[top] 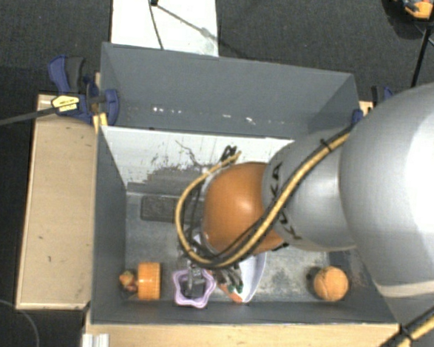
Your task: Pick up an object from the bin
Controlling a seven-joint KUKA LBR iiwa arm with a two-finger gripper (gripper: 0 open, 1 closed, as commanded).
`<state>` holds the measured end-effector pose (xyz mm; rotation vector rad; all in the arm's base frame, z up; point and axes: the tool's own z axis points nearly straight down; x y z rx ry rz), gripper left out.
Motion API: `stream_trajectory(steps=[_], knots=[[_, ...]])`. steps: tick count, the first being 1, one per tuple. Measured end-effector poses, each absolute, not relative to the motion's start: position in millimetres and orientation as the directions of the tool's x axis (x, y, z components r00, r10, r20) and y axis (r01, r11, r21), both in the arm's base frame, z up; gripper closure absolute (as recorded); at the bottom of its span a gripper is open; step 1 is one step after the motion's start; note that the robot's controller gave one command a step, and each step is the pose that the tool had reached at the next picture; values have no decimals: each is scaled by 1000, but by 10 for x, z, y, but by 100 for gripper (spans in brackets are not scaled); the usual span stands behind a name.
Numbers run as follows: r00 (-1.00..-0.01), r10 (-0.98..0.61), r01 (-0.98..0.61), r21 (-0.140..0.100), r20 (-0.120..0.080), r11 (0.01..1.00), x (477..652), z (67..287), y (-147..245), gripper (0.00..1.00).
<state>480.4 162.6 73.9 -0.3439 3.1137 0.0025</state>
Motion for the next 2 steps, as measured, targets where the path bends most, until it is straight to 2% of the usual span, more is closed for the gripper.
stream_trajectory(steps=[1, 2], knots=[[-976, -217, -217, 1, -9, 976, 4804, 739, 1626, 100], [-973, -232, -232, 1, -12, 973, 4941, 2559, 1712, 100]])
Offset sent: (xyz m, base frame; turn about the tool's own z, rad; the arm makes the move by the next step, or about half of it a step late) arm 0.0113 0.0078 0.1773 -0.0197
